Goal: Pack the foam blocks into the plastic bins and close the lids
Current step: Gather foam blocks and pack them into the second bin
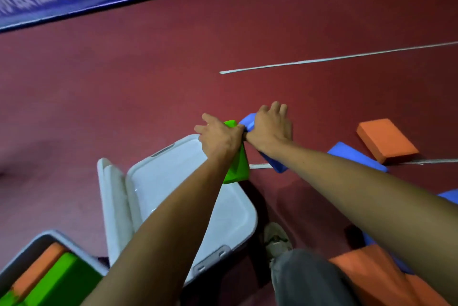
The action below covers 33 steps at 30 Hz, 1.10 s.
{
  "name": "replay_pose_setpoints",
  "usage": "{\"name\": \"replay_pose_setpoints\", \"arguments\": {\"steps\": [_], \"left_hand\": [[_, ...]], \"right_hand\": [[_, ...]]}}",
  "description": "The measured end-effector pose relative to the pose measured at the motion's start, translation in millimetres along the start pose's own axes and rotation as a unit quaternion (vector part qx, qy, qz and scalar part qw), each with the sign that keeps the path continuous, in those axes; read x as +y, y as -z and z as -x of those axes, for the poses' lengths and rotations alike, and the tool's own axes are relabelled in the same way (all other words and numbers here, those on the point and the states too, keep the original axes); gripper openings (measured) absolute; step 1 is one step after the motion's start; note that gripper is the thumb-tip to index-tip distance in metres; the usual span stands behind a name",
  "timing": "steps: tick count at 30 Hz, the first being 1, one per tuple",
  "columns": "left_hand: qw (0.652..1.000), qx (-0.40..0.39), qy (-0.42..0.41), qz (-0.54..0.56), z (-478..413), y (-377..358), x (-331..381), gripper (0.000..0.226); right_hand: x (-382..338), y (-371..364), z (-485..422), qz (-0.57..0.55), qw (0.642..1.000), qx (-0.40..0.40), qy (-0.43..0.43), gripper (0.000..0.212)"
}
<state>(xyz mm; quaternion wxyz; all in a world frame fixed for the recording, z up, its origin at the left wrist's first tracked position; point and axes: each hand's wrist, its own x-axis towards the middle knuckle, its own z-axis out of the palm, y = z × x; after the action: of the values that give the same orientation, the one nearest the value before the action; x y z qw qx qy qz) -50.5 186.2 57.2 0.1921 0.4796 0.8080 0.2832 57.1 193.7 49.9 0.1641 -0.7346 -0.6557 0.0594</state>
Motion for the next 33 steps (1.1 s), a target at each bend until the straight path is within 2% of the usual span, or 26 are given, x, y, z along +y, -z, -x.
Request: {"name": "replay_pose_setpoints", "arguments": {"steps": [5, 10, 15, 17, 21, 25, 29, 33], "left_hand": [[0.996, 0.057, -0.042, -0.052, 13, 91, -44, 0.089], [0.982, 0.094, -0.093, -0.132, 19, 185, -98, 0.086], [0.954, 0.125, -0.142, -0.232, 32, 261, -168, 0.101], [0.945, 0.135, -0.149, -0.258, 39, 288, -200, 0.107], [0.928, 0.153, -0.154, -0.303, 52, 335, -265, 0.111], [0.923, 0.15, -0.129, -0.332, 65, 374, -328, 0.122], [0.938, 0.128, -0.077, -0.313, 81, 401, -395, 0.122], [0.954, 0.086, -0.023, -0.286, 92, 407, -463, 0.122]], "right_hand": [[-71, 23, 44, 0.04, 0.989, 0.007, 0.143, 0.065], [-156, 47, 87, 0.016, 0.967, 0.006, 0.254, 0.067], [-240, 50, 134, 0.05, 0.923, -0.006, 0.382, 0.056], [-271, 48, 153, 0.066, 0.897, -0.016, 0.436, 0.063], [-332, 39, 192, 0.077, 0.843, -0.042, 0.531, 0.092], [-390, 18, 238, 0.068, 0.802, -0.058, 0.591, 0.085], [-440, -22, 277, 0.042, 0.762, -0.097, 0.639, 0.078], [-476, -72, 317, 0.078, 0.73, -0.135, 0.665, 0.081]]}}
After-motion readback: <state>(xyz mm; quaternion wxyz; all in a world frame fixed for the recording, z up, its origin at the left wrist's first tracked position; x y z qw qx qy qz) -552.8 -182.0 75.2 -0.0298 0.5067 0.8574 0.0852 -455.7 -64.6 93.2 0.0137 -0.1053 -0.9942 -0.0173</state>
